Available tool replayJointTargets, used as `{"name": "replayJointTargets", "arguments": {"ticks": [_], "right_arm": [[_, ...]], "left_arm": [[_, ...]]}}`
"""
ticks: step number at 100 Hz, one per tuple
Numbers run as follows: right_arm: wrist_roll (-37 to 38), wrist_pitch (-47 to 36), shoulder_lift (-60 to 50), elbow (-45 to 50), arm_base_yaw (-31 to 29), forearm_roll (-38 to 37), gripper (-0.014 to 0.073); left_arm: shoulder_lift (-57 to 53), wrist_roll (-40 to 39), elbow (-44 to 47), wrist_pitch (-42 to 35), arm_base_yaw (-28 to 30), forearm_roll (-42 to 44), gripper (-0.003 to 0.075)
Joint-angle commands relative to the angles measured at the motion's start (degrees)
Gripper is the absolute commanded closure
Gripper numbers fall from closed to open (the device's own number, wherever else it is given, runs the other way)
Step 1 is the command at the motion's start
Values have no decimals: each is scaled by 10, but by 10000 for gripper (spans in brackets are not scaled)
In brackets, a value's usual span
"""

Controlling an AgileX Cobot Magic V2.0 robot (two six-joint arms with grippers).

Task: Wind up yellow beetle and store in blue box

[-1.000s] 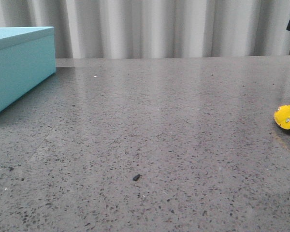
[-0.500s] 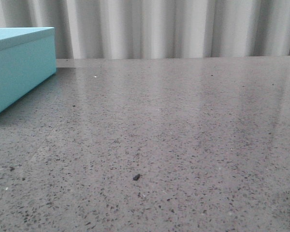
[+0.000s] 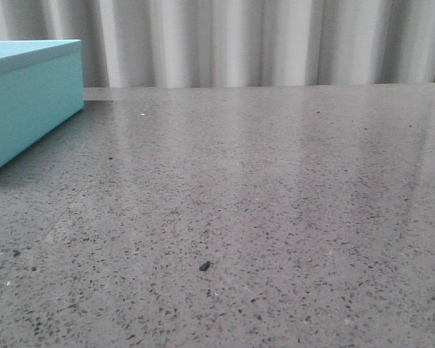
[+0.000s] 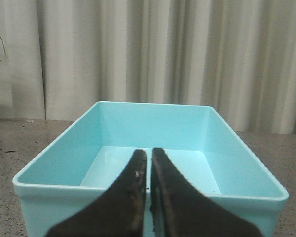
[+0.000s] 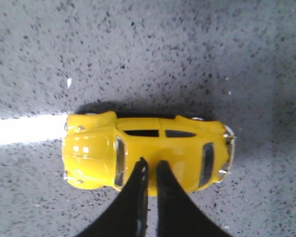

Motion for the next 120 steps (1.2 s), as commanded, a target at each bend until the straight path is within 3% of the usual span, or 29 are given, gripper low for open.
{"name": "replayJointTargets", "arguments": {"ticks": [1,33,120], "right_arm": [[-1,-10,-56,-37,-4,11,635],[-1,-10,-140,-64,-4,13,635],[-1,-13,-142,-64,-4,13,635]], "left_arm": [[12,0,-21,-46,1,-5,741],[12,0,-21,-46,1,-5,741],[12,0,-21,-46,1,-5,741]]}}
